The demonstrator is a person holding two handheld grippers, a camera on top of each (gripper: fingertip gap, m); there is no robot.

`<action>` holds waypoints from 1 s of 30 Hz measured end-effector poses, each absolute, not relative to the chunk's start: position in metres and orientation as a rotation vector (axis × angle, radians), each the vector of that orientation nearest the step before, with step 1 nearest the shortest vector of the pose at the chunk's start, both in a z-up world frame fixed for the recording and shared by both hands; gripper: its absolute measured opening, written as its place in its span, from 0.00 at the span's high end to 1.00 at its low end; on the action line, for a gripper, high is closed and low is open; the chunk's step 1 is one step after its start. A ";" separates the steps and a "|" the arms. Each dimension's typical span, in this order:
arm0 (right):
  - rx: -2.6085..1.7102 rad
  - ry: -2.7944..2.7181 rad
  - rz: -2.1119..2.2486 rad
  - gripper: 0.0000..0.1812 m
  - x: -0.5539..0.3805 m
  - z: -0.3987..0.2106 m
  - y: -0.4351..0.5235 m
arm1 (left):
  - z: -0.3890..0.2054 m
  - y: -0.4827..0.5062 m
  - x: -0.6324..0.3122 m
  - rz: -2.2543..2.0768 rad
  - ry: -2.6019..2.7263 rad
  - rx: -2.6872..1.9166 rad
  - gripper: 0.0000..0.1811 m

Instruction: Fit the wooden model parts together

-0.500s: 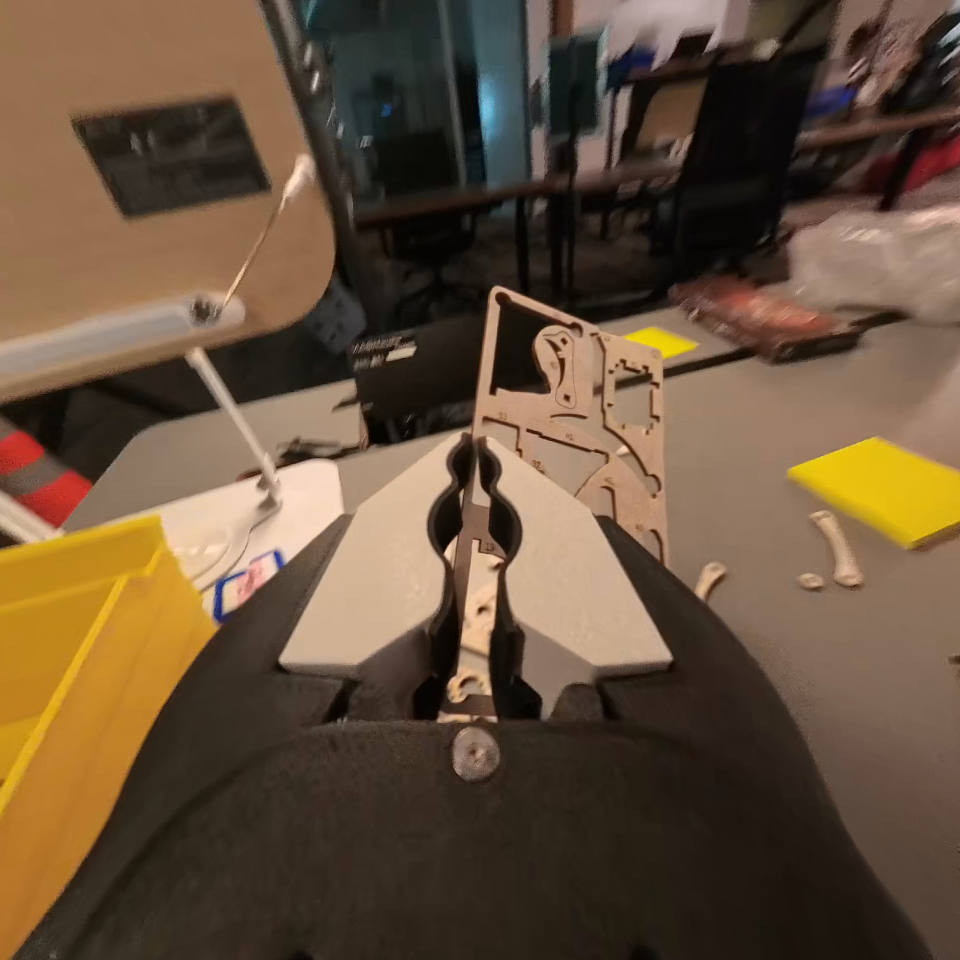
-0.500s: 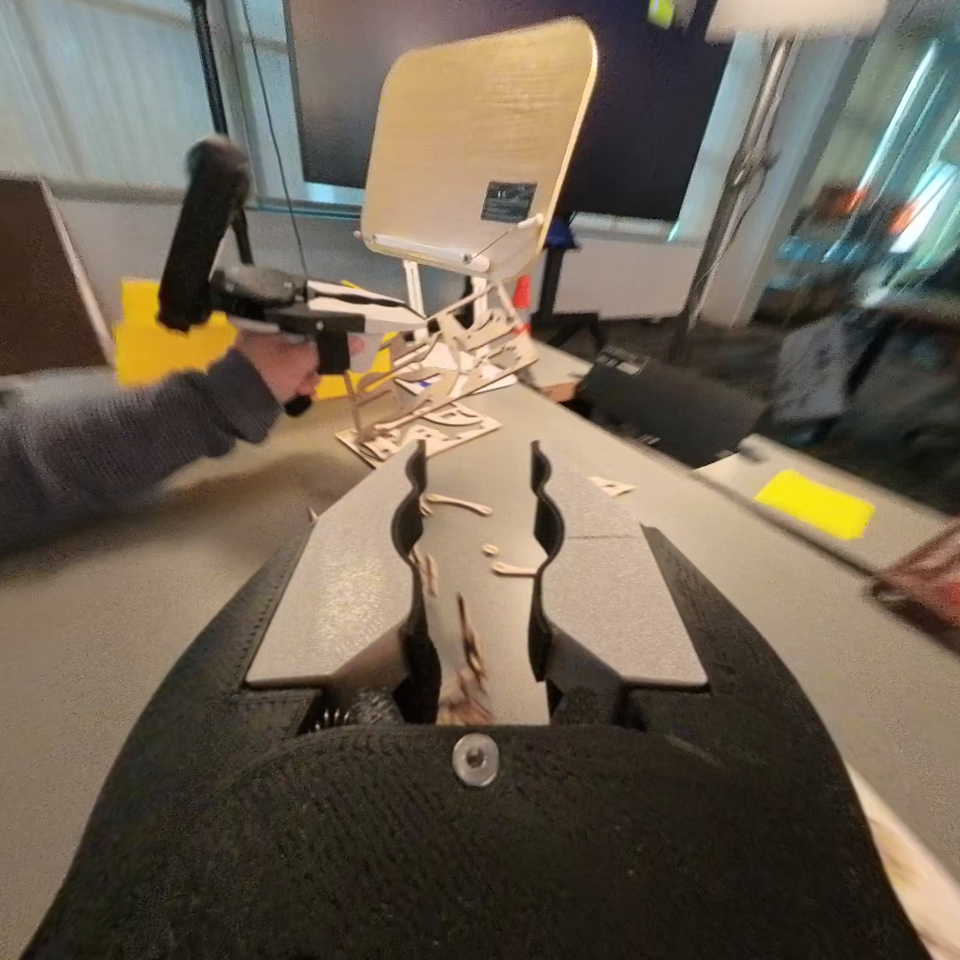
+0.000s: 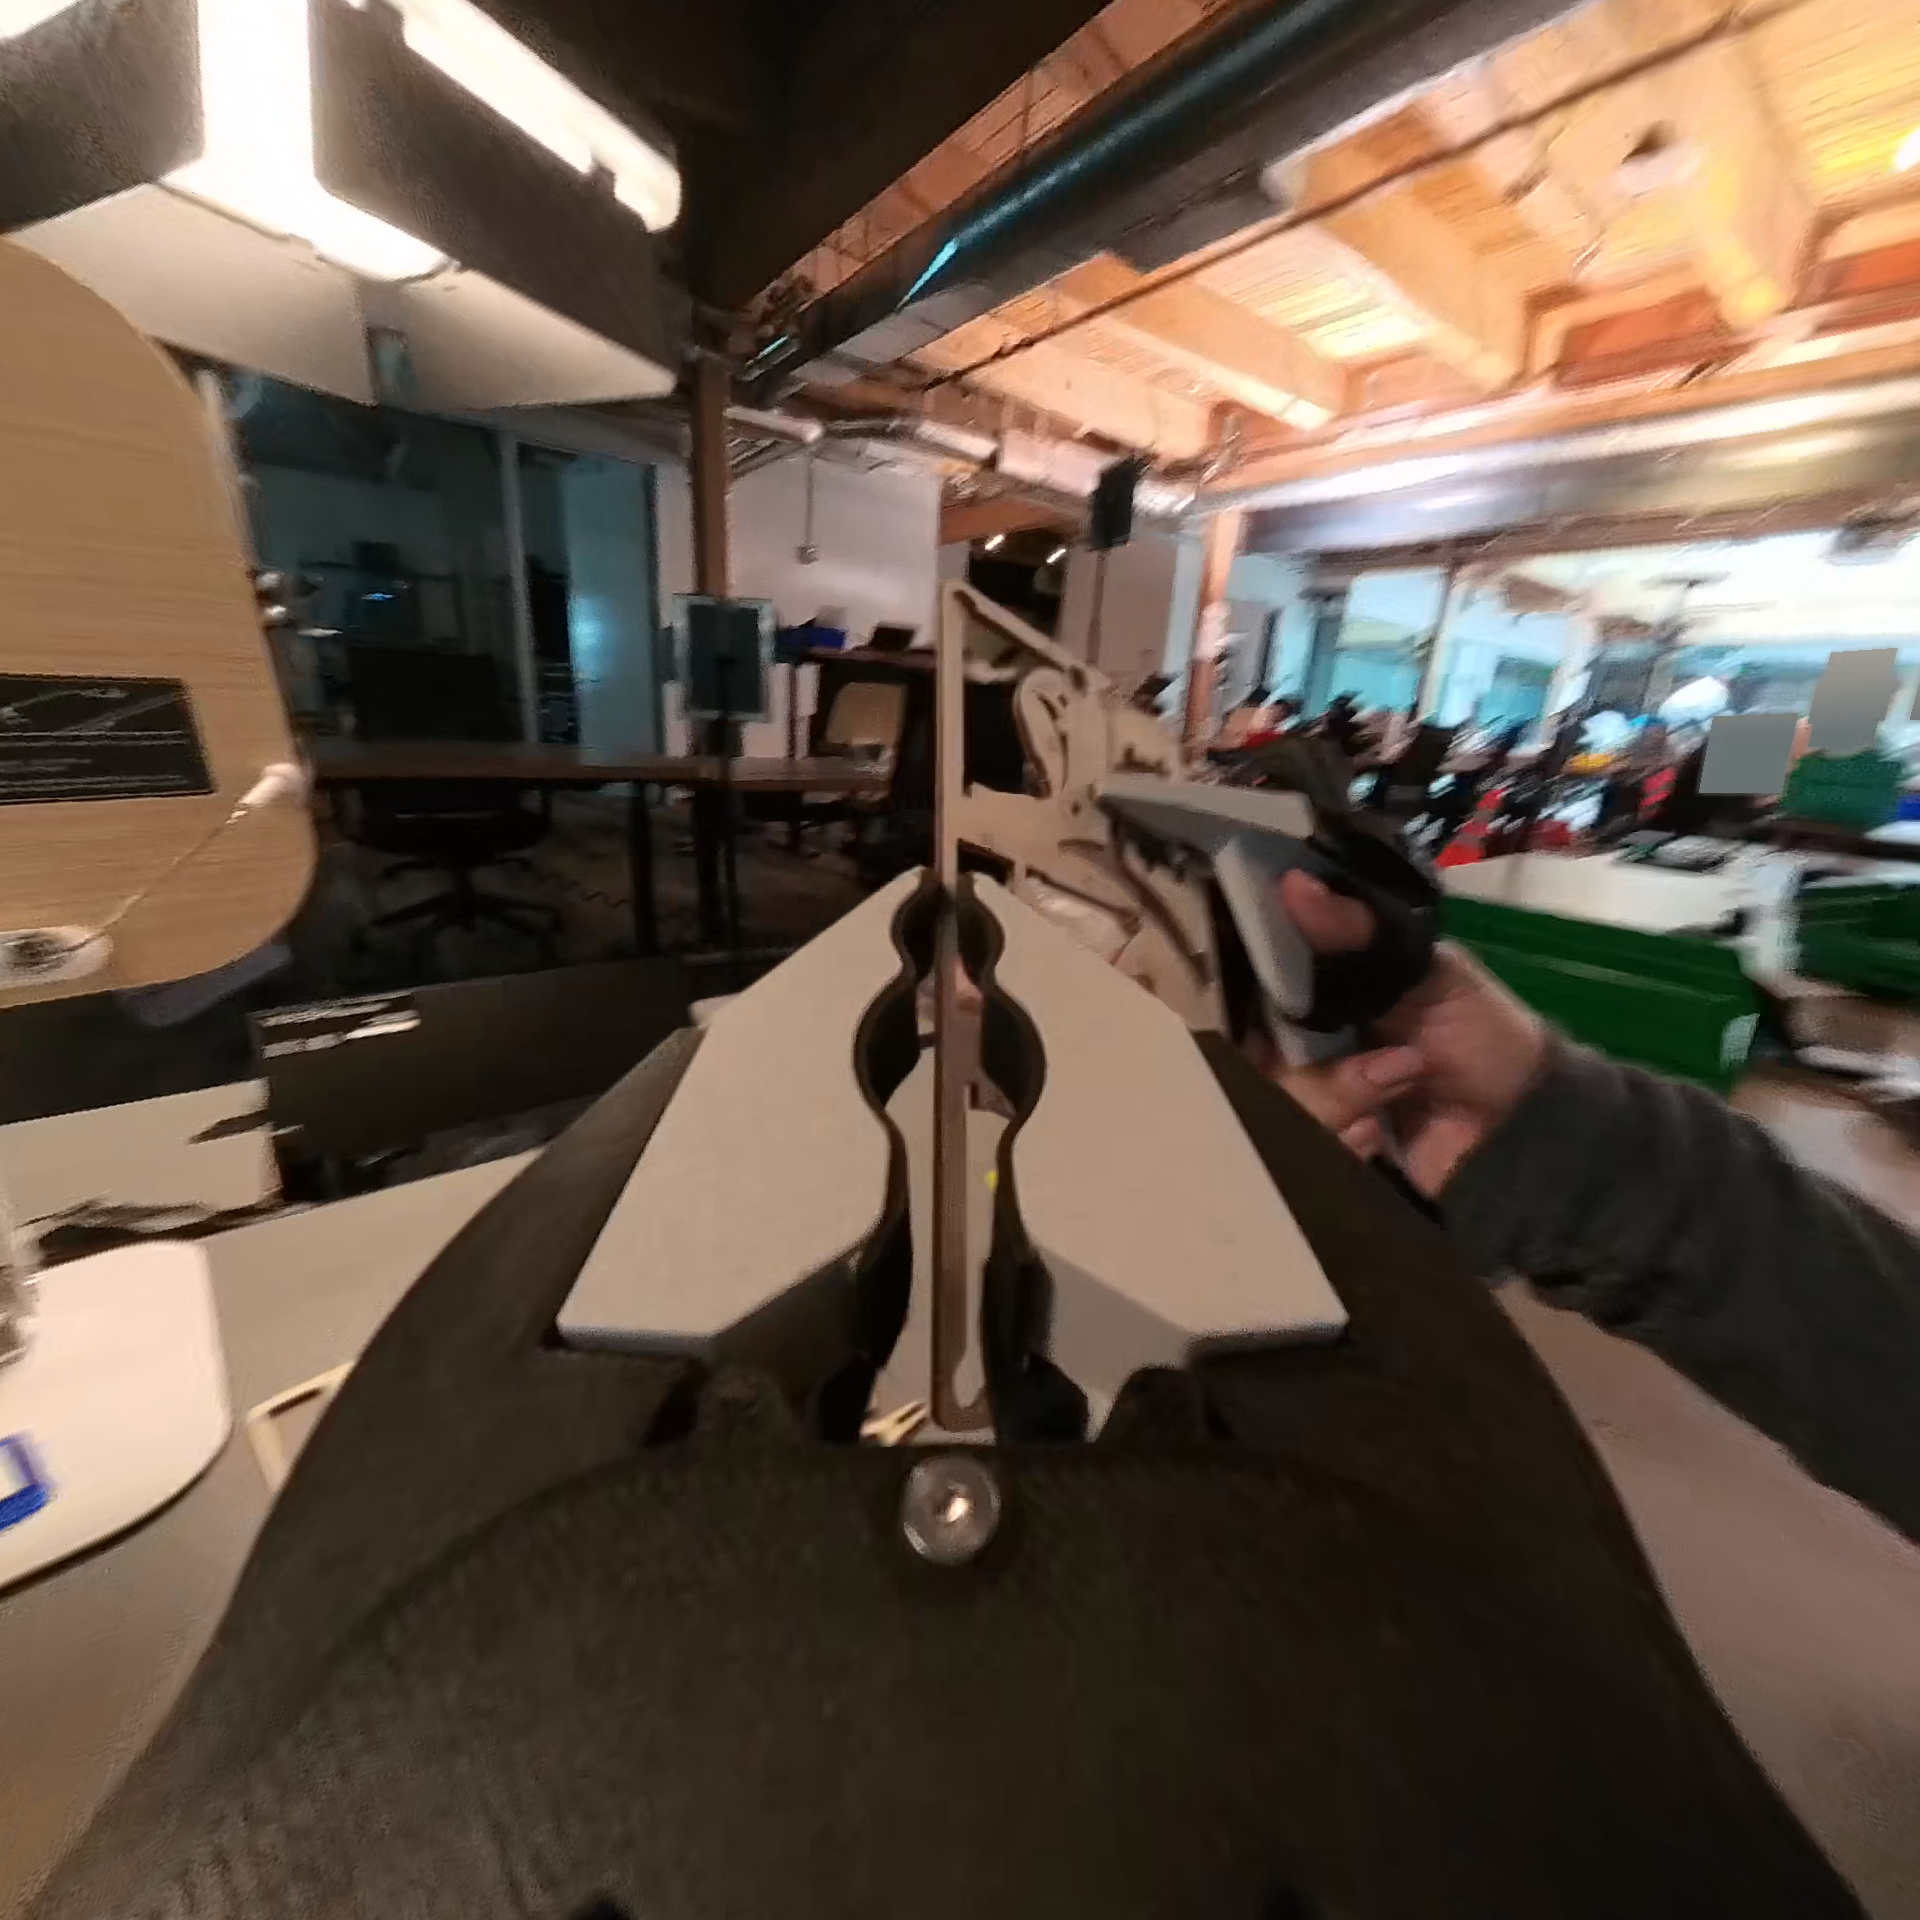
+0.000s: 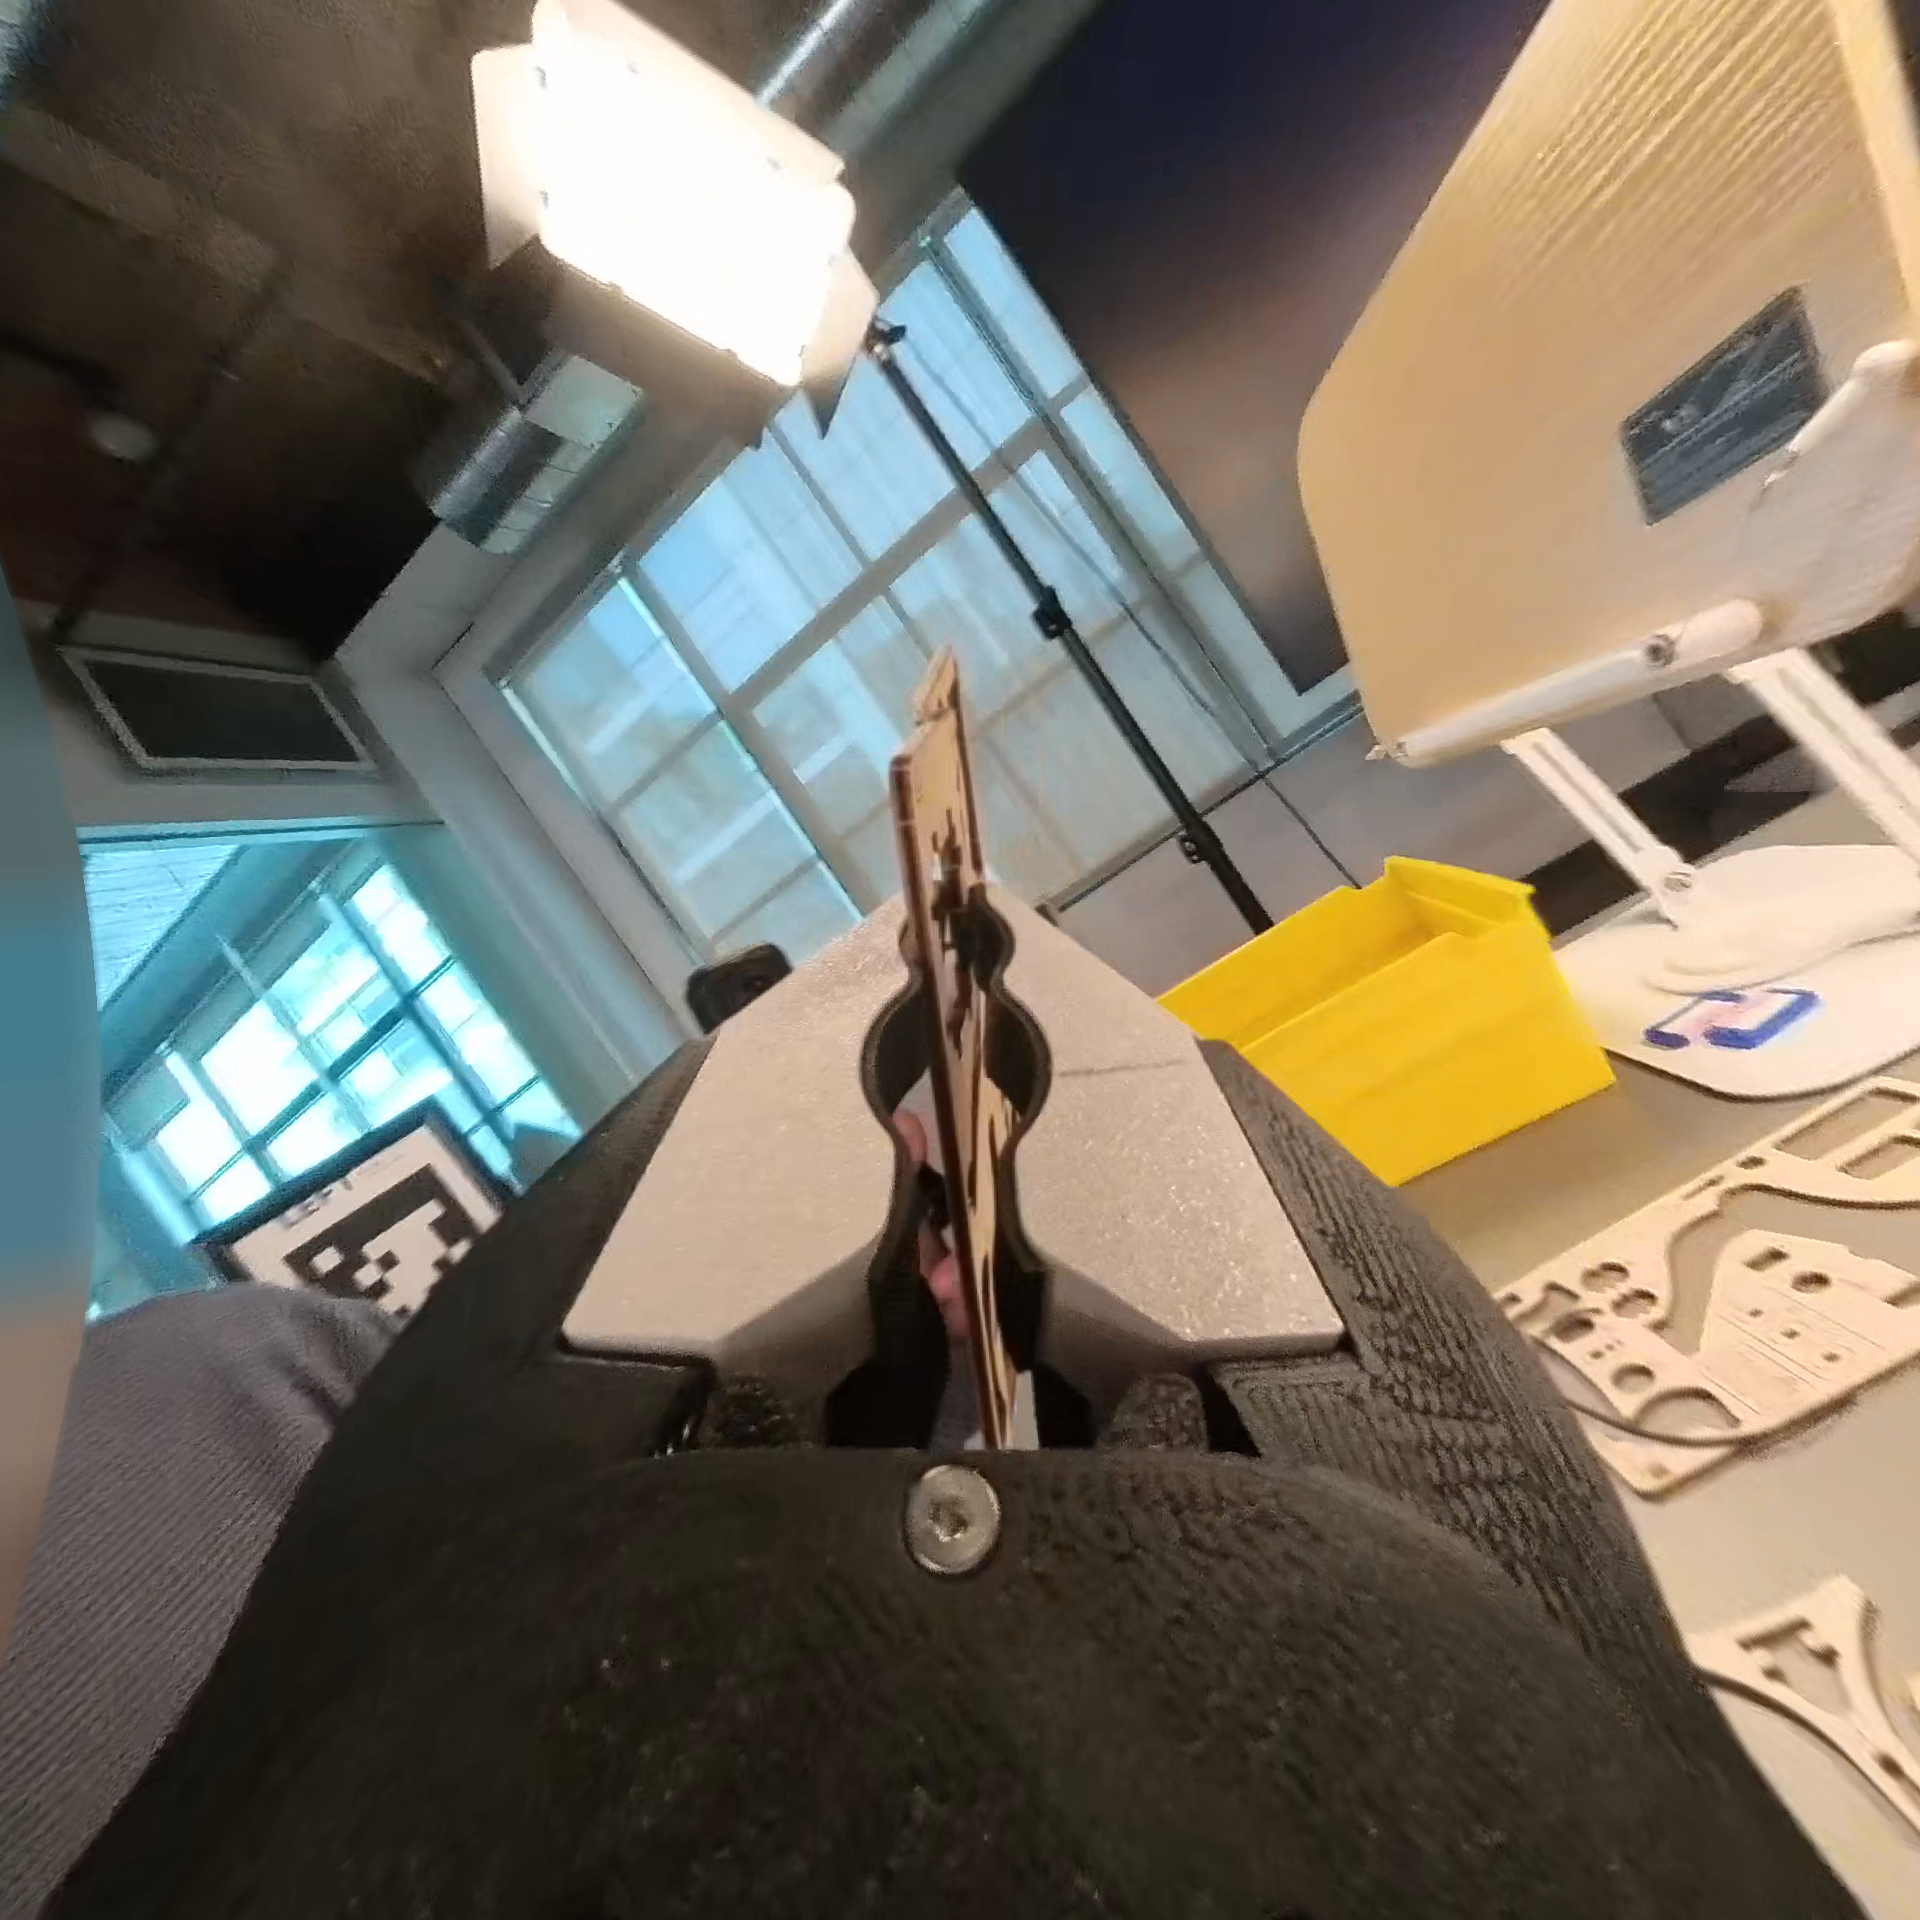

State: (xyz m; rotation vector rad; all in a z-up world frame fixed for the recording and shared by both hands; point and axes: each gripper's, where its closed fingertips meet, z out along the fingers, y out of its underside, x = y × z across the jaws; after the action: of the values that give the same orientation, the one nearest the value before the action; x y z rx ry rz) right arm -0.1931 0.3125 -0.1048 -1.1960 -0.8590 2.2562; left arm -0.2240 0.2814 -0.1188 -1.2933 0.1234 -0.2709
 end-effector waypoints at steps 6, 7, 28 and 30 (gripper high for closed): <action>-1.120 -1.030 2.341 1.00 -0.189 -0.103 0.276 | -0.110 0.261 -0.207 -0.722 0.175 -1.374 0.66; -1.115 -1.062 2.334 1.00 -0.190 -0.104 0.270 | -0.110 0.258 -0.201 -0.776 0.209 -1.386 0.71; -1.292 -1.068 2.032 0.98 -0.224 -0.140 0.260 | -0.148 0.254 -0.214 -0.663 0.237 -1.485 0.99; -1.330 -1.038 1.964 0.98 -0.226 -0.147 0.264 | -0.154 0.256 -0.216 -0.621 0.235 -1.501 0.98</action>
State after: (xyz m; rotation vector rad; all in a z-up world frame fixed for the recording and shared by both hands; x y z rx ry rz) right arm -0.2260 0.2637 -0.1465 -1.3297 -1.0381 1.9636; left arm -0.2156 0.2564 -0.1542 -1.5008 0.2350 -0.6205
